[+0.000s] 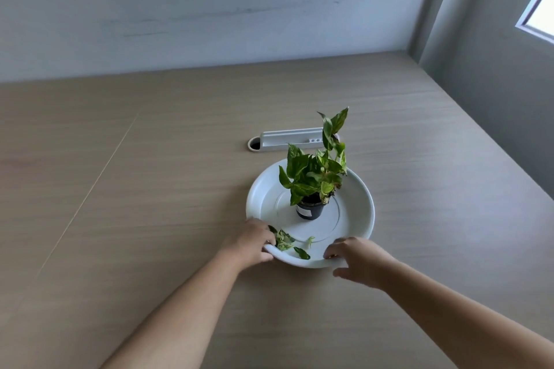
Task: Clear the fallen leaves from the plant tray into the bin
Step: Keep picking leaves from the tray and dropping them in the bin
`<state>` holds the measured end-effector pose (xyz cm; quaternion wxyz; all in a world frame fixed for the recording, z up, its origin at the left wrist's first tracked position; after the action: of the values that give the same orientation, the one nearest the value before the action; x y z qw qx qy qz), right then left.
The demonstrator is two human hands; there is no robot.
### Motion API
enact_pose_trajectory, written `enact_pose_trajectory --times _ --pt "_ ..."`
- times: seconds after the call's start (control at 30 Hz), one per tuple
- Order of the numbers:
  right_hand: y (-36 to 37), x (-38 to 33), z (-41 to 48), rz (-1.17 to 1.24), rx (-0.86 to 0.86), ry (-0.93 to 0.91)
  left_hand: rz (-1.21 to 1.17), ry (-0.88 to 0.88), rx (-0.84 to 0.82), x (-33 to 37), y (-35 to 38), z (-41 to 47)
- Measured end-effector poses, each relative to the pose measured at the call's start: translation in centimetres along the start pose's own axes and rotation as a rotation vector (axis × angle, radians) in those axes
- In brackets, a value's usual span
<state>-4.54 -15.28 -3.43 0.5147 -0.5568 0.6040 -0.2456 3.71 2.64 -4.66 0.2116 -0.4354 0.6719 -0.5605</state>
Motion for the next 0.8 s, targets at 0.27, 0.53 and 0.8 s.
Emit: enact_pose_trajectory --times 0.27,0.53,0.8 --pt "-2.8 5.0 0.3 -0.019 0.026 0.187 -0.158 -0.050 0.019 3.6 2.0 -1.2" --pt "-2.5 1.6 1.8 0.057 0.102 0.101 -0.383 -0.212 0.029 2.3 0.6 -0.7" --pt "0.3 -0.2 5.5 0.043 0.043 0.111 -0.215 -0.246 0.013 3.9 1.0 1.2"
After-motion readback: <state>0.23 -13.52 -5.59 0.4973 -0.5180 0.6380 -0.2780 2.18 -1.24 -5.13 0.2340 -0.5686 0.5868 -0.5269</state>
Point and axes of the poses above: each hand's wrist, its own z-axis towards the middle knuckle, its own y-axis out of the palm, x = y × z, the point moved 8 cm from there along z, towards the middle knuckle, and after that the axes turned 2 degrees about -y, right-handed, at the moved point
